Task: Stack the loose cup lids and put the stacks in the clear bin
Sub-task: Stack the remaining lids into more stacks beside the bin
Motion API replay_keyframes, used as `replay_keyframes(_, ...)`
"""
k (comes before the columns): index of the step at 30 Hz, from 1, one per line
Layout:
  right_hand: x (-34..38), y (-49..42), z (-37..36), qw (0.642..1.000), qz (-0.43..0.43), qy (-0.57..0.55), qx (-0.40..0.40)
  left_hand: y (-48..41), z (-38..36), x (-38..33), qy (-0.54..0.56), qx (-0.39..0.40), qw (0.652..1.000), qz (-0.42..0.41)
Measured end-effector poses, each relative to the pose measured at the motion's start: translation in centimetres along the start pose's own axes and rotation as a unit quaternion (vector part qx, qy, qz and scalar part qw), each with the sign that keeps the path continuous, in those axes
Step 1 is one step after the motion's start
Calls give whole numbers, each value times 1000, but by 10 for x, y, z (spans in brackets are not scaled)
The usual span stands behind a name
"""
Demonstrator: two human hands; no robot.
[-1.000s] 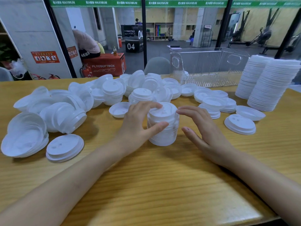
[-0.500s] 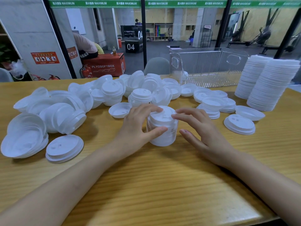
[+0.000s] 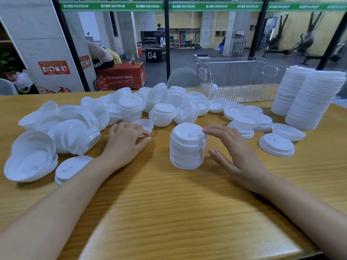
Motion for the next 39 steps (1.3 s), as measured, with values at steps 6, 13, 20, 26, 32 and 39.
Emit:
replay_keyframes(6, -1, 0, 0, 1000, -2, 1, 3, 1, 4, -20, -1, -25, 998, -58)
replay_keyframes(13, -2, 0, -1, 1000, -1, 2, 3, 4, 15, -11, 475, -12, 879, -29)
replay_keyframes(20, -2, 0, -2, 1000, 1, -1, 4, 3, -6, 28, 237, -1, 964, 121)
replay_keyframes(26, -2, 0, -2, 1000, 2, -3, 4, -4, -12, 8, 101, 28, 992, 66)
replay_keyframes(32, -3, 0, -2, 1000, -1, -2, 5, 0, 5, 4, 117, -52, 991, 37)
replay_keyframes(39, -3, 0, 0, 1000, -7, 1, -11, 24, 35, -63, 311, -105, 934, -143)
Point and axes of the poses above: each hand's wrist, its own y-axis away from the middle knuckle, its own z-axis out of the back of the hand, x = y × z, the point moved 10 cm from there along -y, towards the middle knuckle, and after that the axes turned 14 degrees about x, right-handed, at the moved point
